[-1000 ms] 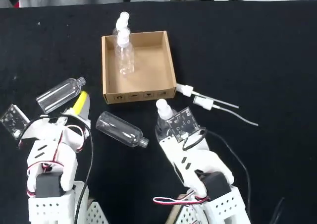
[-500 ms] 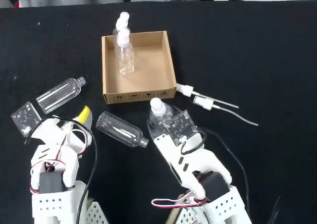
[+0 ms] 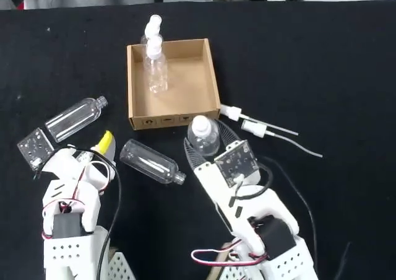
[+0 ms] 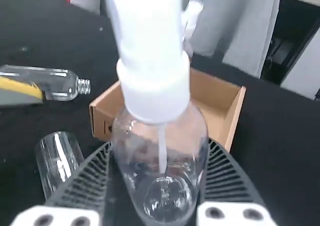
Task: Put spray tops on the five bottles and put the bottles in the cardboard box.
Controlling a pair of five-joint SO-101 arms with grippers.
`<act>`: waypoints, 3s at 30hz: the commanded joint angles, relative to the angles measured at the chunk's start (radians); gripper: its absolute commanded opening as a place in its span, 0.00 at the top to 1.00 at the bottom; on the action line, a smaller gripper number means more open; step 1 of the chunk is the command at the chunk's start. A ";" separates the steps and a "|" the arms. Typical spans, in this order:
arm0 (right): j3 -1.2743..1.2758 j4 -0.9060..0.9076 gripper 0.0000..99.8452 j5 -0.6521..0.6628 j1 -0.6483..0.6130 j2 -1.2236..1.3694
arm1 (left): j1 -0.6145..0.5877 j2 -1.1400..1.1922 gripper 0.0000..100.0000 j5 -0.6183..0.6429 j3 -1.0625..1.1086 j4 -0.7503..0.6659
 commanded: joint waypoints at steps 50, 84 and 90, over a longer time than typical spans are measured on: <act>-0.593 -0.655 0.88 -0.219 -0.028 1.152 | -0.012 -0.009 0.79 -0.006 -0.005 -0.021; -0.653 -1.020 0.88 -0.267 -0.060 1.580 | -0.012 -0.009 0.79 -0.009 -0.005 -0.021; -0.714 -1.020 0.88 -0.267 -0.063 1.685 | -0.012 -0.009 0.79 -0.009 -0.005 -0.021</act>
